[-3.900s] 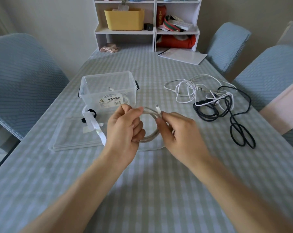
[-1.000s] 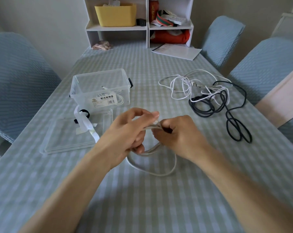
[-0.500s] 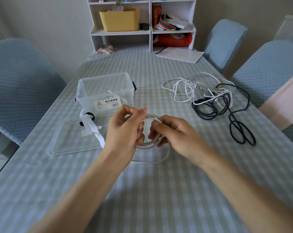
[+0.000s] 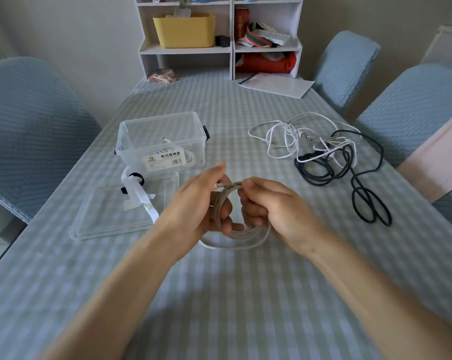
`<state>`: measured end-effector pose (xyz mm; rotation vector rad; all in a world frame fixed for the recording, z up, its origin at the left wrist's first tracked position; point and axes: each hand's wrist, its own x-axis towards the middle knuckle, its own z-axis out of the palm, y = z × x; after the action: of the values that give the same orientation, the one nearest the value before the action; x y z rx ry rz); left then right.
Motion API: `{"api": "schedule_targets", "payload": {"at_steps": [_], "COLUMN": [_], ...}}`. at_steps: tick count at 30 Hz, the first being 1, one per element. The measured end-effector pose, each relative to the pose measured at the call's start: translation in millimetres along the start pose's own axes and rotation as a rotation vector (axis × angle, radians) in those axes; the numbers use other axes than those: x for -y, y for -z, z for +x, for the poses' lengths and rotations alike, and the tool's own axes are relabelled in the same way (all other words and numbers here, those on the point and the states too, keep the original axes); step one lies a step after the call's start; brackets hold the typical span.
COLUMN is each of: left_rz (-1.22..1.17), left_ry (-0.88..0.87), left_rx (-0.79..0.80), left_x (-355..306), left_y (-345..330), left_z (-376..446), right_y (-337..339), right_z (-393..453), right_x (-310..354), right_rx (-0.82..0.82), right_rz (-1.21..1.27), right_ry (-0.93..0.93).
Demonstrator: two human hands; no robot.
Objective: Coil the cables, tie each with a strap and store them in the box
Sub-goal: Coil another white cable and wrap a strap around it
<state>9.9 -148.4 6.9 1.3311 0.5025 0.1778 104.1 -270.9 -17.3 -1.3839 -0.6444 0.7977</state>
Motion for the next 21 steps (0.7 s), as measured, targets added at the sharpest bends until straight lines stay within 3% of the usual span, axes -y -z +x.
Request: {"api": "schedule_targets", "payload": {"at_steps": [4, 7, 11, 15, 18, 21], "left_rz": [0.04, 0.09, 0.208, -0.079, -0.347, -0.379], "left_ry": [0.089, 0.221, 0.143, 0.039, 0.035, 0.079], "left_rx": [0.223, 0.345, 0.125, -0.079, -0.076, 0.003], "left_x": [-8.3, -8.3, 5.9, 13.8, 12.0, 6.9], "left_y": [14.2, 20.9, 2.7, -14.4, -15.0, -10.4], "left_z": [0.1, 0.6, 6.5, 11.9, 11.1, 8.0], "right_y": [8.2, 11.8, 7.5, 10.9, 6.9, 4.3], "right_z": [-5.6, -5.2, -1.6, -0.3, -1.8, 1.2], "right_x": [8.9, 5.3, 0.8, 1.6, 3.0, 4.9], "right_rx": [0.019, 0.122, 0.12, 0.032, 0.089, 0.064], "right_rz": [-0.037, -0.112, -0.213, -0.022, 0.265, 0.291], "right_ry": [-0.026, -0.037, -0.043, -0.024, -0.048, -0.037]}}
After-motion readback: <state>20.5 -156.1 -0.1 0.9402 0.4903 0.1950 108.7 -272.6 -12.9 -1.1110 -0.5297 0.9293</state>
